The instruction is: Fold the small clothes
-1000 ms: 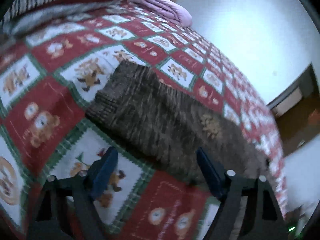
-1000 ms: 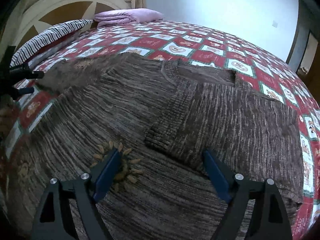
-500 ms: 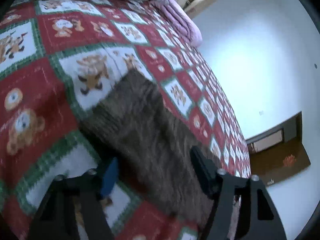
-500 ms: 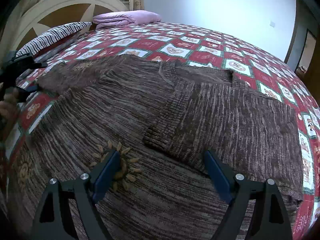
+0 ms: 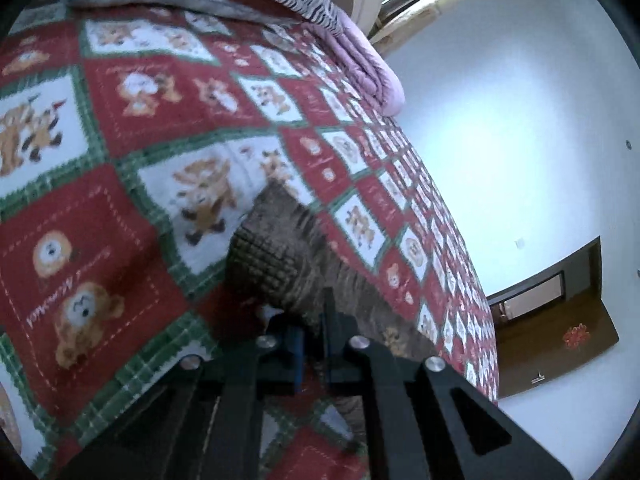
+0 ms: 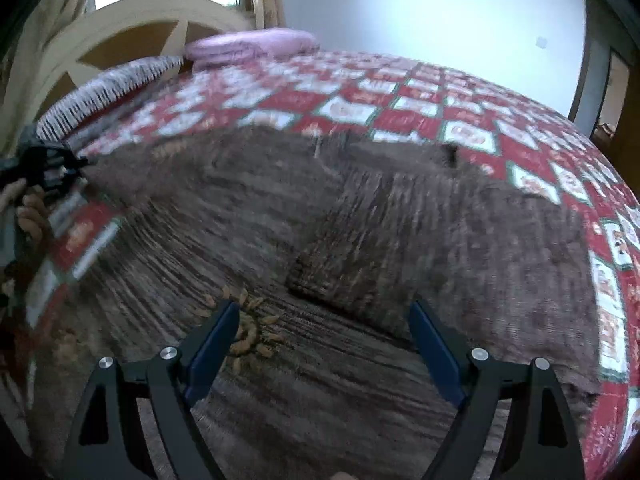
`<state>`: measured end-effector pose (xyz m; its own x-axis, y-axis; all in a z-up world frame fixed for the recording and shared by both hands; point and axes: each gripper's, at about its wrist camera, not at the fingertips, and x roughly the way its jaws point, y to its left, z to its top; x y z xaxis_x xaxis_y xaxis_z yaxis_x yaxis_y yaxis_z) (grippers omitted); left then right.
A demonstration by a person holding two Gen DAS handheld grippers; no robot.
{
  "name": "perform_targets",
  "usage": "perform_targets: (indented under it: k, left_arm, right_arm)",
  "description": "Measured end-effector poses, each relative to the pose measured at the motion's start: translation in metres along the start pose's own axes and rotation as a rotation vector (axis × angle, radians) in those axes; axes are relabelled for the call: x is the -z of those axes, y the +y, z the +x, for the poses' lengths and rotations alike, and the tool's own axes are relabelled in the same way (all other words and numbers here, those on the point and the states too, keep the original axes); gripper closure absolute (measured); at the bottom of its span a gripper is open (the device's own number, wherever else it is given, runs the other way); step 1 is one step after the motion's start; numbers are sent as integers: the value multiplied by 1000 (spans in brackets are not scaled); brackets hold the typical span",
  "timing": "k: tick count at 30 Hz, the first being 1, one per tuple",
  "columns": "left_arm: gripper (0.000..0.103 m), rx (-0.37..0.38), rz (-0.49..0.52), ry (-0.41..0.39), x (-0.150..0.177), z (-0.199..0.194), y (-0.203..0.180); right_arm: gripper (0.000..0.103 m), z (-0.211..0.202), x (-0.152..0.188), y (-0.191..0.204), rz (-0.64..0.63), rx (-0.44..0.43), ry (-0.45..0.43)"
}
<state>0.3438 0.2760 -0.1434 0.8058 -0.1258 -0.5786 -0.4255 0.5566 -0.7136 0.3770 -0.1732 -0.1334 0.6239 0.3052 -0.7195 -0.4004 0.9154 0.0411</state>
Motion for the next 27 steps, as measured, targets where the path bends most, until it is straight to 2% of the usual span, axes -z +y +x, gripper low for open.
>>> perform_targets:
  k: [4, 10, 15, 21, 27]
  left_arm:
    - [96, -11, 34, -20, 1, -2, -18]
    - [97, 1, 179, -86, 12, -20, -76]
    - [97, 36, 289, -120, 29, -29, -132]
    - [97, 71, 426, -131, 66, -26, -195]
    - [97, 102, 512, -82, 117, -9, -238]
  right_arm:
    - [16, -36, 3, -18, 17, 11, -37]
    - [16, -79, 28, -70, 73, 122, -52]
    - [16, -97, 64, -116, 183, 221, -41]
    - [16, -100, 90, -144, 296, 237, -29]
    - [16, -93, 98, -152, 343, 209, -19]
